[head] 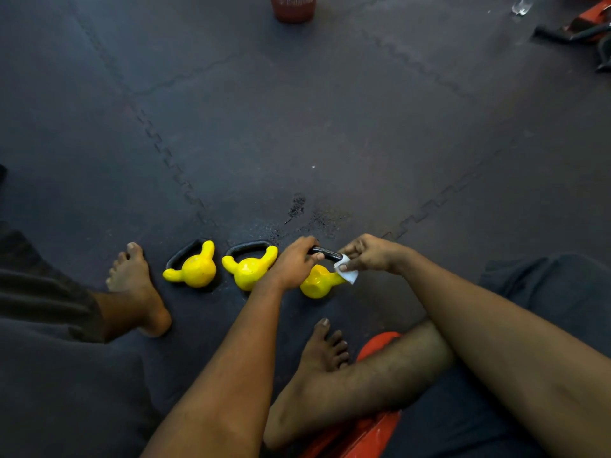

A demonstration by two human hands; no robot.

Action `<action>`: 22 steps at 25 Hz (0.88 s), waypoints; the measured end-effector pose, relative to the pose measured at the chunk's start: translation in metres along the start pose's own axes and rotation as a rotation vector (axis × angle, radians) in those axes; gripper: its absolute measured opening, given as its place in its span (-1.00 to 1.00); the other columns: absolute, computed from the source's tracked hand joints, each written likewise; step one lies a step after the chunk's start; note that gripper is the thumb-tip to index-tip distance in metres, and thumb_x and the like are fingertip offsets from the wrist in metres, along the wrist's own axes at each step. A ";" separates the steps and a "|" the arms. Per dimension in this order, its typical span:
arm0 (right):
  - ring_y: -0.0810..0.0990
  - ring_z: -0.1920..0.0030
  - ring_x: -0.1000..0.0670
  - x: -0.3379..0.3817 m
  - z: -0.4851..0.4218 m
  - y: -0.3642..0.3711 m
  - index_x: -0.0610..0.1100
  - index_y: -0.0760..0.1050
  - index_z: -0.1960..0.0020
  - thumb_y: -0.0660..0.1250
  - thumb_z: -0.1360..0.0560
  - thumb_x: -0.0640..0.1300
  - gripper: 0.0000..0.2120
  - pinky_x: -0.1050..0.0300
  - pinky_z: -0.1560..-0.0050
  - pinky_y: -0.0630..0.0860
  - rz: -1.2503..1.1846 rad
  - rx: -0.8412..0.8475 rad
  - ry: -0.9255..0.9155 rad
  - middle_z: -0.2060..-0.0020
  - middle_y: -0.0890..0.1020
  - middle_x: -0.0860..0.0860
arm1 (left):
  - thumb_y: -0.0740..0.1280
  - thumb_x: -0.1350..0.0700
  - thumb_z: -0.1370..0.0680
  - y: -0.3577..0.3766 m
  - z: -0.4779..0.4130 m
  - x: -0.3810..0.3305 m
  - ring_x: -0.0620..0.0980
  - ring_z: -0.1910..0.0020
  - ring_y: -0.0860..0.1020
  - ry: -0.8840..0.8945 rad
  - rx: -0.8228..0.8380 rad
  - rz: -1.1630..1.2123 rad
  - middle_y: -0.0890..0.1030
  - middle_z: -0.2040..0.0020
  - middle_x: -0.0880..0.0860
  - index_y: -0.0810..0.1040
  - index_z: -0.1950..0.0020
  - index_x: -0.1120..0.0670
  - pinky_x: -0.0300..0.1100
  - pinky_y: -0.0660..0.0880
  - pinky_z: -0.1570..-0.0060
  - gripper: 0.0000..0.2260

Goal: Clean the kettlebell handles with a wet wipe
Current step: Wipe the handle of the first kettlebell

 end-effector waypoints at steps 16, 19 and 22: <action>0.63 -0.04 -0.17 0.012 0.000 0.029 -0.09 0.58 -0.25 0.38 -0.49 -0.16 -0.67 0.07 0.06 0.52 0.152 -0.858 0.060 0.00 0.68 -0.15 | 0.21 0.10 -0.63 -0.005 -0.002 0.011 0.16 0.06 0.50 -0.114 -0.153 -0.029 0.55 0.04 0.17 0.45 -0.07 0.14 -0.13 0.29 0.18 -0.87; 0.63 -0.01 -0.19 0.015 0.001 0.030 -0.09 0.60 -0.19 0.37 -0.50 -0.12 -0.74 0.05 0.11 0.51 0.178 -0.853 0.061 0.05 0.68 -0.15 | 0.22 0.10 -0.63 -0.006 0.001 0.011 0.15 0.05 0.50 -0.114 -0.158 -0.020 0.56 0.03 0.19 0.47 -0.11 0.15 -0.14 0.27 0.18 -0.86; 0.63 -0.01 -0.19 0.020 0.002 0.030 -0.09 0.58 -0.23 0.36 -0.52 -0.14 -0.72 0.04 0.09 0.53 0.255 -0.860 0.026 0.03 0.68 -0.15 | 0.22 0.10 -0.63 -0.008 0.002 0.013 0.10 0.08 0.48 -0.118 -0.155 -0.008 0.55 0.03 0.16 0.47 -0.11 0.14 -0.16 0.26 0.17 -0.86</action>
Point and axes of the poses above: each hand's wrist, its own z-axis away from the middle knuckle, its own y-axis out of the palm, x = y × z, the point moved 6 cm from there along -z, towards the middle knuckle
